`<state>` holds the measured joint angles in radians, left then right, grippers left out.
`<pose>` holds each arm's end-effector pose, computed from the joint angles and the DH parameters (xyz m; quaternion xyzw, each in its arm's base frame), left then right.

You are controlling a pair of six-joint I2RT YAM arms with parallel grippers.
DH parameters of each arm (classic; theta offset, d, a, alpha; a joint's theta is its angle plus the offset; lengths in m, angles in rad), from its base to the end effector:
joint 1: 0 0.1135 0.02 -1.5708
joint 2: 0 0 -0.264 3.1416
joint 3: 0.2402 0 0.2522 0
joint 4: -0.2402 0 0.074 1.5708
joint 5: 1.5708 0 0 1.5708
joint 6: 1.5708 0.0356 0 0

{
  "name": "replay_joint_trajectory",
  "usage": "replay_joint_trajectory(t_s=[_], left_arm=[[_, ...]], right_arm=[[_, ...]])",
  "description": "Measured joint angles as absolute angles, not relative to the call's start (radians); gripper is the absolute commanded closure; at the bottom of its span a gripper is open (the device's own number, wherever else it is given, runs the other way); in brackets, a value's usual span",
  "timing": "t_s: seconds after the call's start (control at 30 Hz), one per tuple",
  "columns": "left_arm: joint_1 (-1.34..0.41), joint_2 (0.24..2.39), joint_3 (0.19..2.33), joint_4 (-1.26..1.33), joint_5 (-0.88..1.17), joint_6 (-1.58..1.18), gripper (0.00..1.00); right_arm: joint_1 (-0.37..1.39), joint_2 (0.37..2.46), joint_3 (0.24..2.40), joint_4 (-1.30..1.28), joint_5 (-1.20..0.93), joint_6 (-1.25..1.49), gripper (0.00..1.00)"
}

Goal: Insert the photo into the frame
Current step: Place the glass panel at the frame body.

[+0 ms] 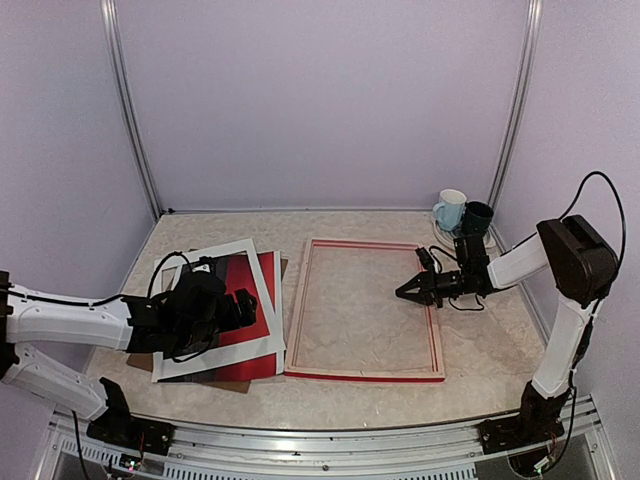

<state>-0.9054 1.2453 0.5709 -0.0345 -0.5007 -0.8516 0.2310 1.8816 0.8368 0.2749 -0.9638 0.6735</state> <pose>0.1642 -0.1816 0.1890 -0.0798 0.8827 -0.1679 0.4316 0.3275 0.1071 0.1175 0.0028 0.8358 0.5348 0.1242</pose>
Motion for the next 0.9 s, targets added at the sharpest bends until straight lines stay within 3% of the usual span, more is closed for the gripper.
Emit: replay_joint_trajectory(t_s=[0.9], left_arm=[[-0.905, 1.274, 0.576, -0.030, -0.497, -0.848, 0.01]], right_arm=[[0.218, 1.882, 0.837, 0.218, -0.963, 0.640, 1.00]])
